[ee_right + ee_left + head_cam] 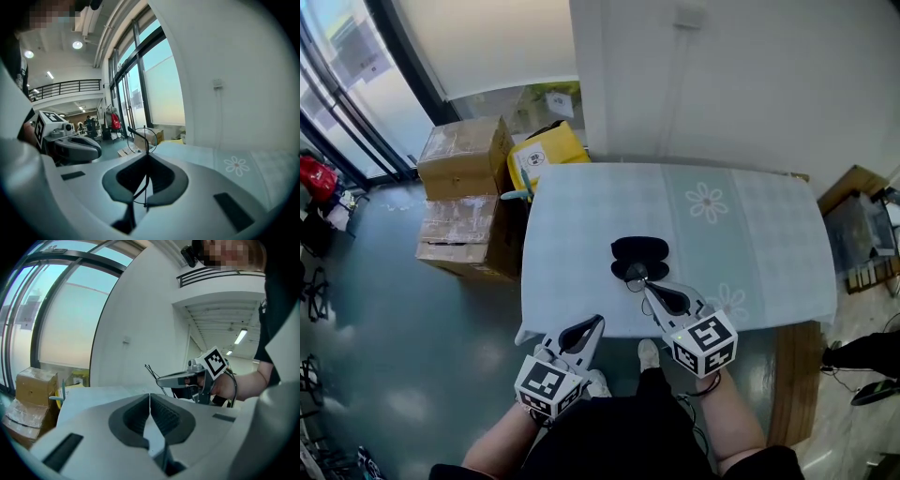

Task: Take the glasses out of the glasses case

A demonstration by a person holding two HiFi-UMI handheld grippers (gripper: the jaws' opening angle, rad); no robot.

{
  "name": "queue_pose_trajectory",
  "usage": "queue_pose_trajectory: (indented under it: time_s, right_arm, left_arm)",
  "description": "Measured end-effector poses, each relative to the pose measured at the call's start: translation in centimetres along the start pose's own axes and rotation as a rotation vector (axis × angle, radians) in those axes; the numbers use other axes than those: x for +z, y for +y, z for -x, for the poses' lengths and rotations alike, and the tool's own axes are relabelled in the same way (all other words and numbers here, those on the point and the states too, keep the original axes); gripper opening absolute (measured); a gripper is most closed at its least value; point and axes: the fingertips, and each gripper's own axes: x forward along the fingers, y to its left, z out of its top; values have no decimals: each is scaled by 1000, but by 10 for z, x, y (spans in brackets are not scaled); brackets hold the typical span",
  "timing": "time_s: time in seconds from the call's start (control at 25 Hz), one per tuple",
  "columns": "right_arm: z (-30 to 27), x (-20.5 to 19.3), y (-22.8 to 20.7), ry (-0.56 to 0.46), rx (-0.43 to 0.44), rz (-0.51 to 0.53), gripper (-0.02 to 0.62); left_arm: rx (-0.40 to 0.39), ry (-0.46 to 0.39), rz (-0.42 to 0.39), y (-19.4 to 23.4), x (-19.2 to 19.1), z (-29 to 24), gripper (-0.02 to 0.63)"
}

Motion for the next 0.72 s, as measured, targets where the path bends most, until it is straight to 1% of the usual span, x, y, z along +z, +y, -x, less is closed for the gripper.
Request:
queue_pose_trajectory:
  time_s: [0.16, 0.4, 0.72]
  right_arm:
    - [12, -10, 20, -15, -39, -43, 26]
    - [29, -25, 46, -18, -96, -74, 26]
    - [53, -37, 67, -21, -126, -100, 25]
  left_arm:
    - [-40, 1, -9, -2, -5, 12, 31]
    - [-91, 5, -11, -6, -16, 27, 31]
    - [-130, 8, -9, -19, -20, 31, 31]
